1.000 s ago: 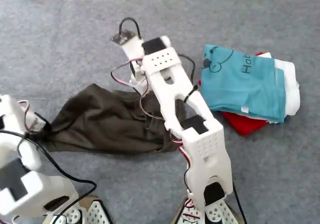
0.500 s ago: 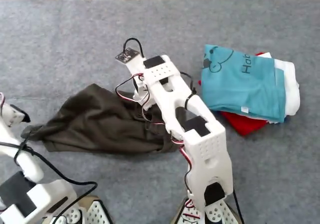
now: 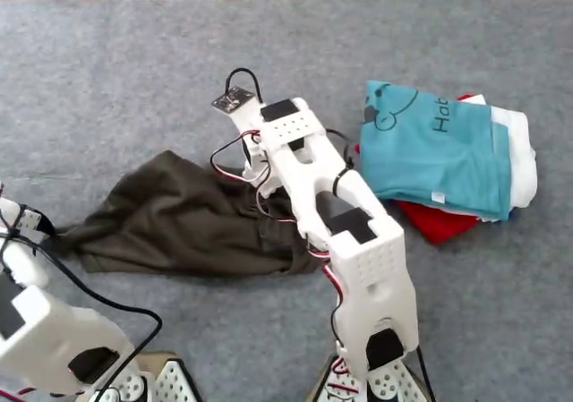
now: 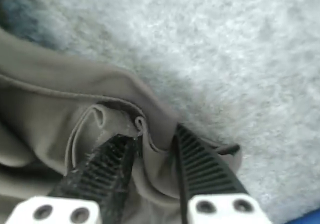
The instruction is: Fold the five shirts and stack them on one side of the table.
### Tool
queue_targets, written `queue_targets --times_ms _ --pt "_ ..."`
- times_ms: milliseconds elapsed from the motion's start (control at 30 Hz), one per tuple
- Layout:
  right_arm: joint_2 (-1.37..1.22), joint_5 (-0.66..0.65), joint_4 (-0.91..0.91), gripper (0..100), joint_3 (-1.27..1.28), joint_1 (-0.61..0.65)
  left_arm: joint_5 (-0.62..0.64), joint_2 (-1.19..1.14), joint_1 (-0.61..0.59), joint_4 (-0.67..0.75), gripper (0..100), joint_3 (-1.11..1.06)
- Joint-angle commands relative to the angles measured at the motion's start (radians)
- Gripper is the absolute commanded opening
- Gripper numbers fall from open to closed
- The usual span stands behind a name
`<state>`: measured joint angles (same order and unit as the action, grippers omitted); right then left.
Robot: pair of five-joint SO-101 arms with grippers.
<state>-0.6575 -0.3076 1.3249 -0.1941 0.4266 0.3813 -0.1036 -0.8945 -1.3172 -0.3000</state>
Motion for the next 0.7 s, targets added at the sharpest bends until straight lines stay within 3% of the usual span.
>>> queue_targets --times_ms 0,667 --pt "-0.084 0.0 0.052 15.6 -0.025 -0.003 0.017 -0.009 0.008 0.014 23 0.065" --pt "-0.331 0.0 0.325 16.2 -0.42 -0.002 0.095 -0.051 0.09 0.068 23 0.12"
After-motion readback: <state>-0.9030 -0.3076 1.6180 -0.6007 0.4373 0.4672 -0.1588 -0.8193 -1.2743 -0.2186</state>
